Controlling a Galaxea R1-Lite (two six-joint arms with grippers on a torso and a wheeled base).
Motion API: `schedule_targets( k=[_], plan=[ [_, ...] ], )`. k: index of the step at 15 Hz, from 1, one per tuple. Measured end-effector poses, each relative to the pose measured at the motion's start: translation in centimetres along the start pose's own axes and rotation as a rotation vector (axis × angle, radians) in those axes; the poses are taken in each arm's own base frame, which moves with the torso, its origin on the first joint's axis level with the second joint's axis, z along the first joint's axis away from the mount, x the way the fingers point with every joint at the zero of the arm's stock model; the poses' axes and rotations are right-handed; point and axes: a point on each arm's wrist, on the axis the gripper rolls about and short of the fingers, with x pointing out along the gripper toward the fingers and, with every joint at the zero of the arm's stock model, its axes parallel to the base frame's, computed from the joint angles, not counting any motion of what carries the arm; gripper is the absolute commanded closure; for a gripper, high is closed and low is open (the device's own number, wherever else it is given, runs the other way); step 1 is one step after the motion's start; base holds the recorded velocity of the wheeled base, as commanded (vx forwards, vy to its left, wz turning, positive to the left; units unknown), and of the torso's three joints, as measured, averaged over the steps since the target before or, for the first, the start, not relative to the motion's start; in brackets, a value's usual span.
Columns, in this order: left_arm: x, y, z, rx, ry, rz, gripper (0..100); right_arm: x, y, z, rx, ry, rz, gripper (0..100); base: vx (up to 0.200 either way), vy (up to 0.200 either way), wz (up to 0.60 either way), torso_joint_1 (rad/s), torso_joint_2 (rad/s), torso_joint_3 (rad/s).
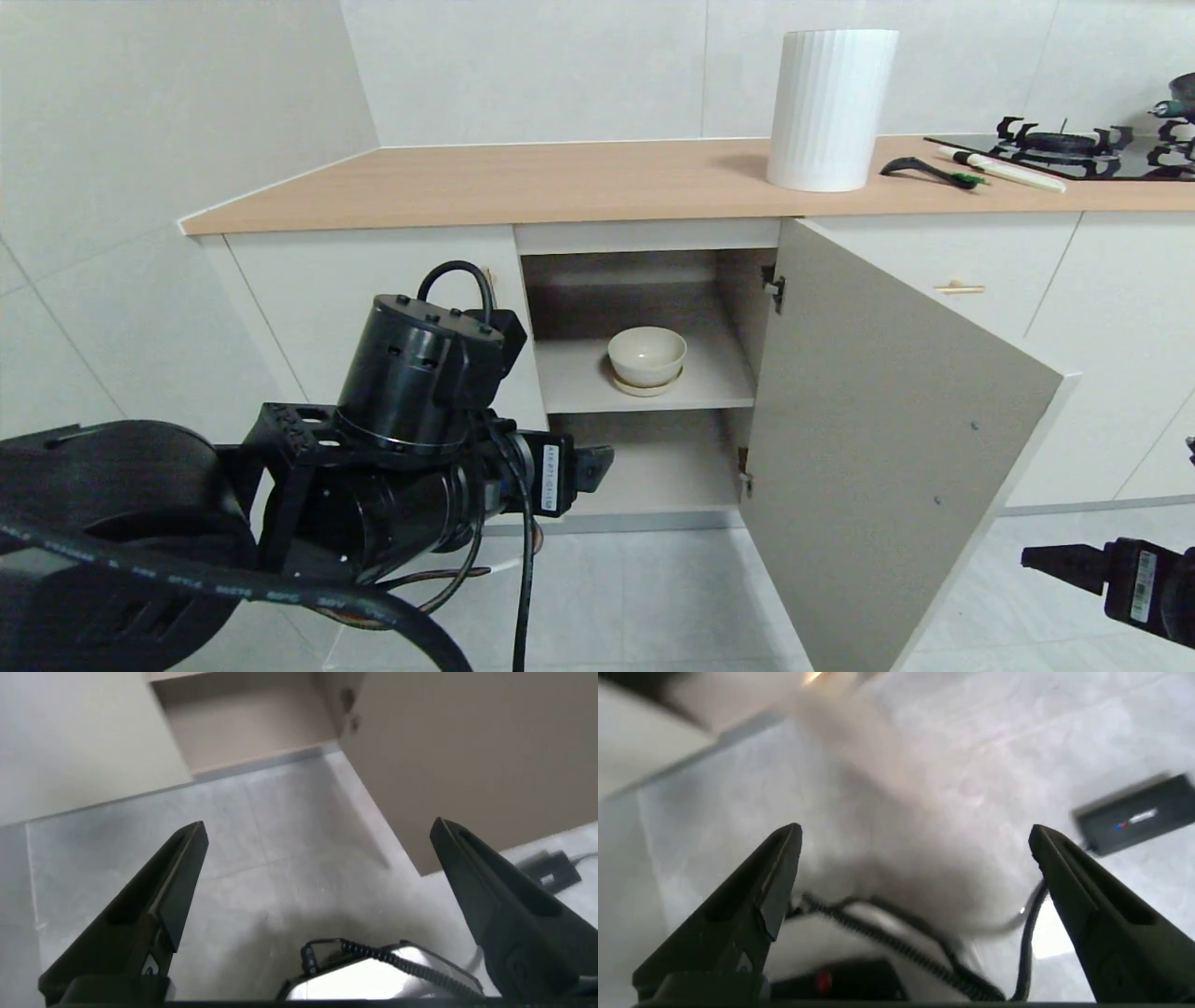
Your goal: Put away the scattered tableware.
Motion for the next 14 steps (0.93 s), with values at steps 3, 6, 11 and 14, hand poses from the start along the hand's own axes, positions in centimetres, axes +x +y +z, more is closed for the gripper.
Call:
schedule_targets(
  k=[3, 6, 11, 14],
  plan=[
    [0.0, 0.0, 0.0, -0.001, -0.002, 0.0, 0, 0.0, -0.9, 1.8, 0.033, -0.059, -0.057, 0, 0.0, 0.0, 0.0, 0.0, 0.0, 0.0],
    [-0.2, 0.1, 0.2, -0.005, -0.01, -0.001, 0, 0.7, -1.2, 3.5, 0.079, -0.091, -0.093, 0, 0.0, 0.0, 0.0, 0.0, 0.0, 0.0],
    [-0.6, 0.6, 0.9, -0.022, -0.034, 0.007, 0, 5.2, 0.2, 7.6, 0.119, -0.127, -0.104, 0, 0.0, 0.0, 0.0, 0.0, 0.0, 0.0],
    [-0.6, 0.9, 1.3, -0.036, -0.053, 0.01, 0, 8.2, 1.2, 9.5, 0.122, -0.104, -0.097, 0, 0.0, 0.0, 0.0, 0.0, 0.0, 0.0]
  ],
)
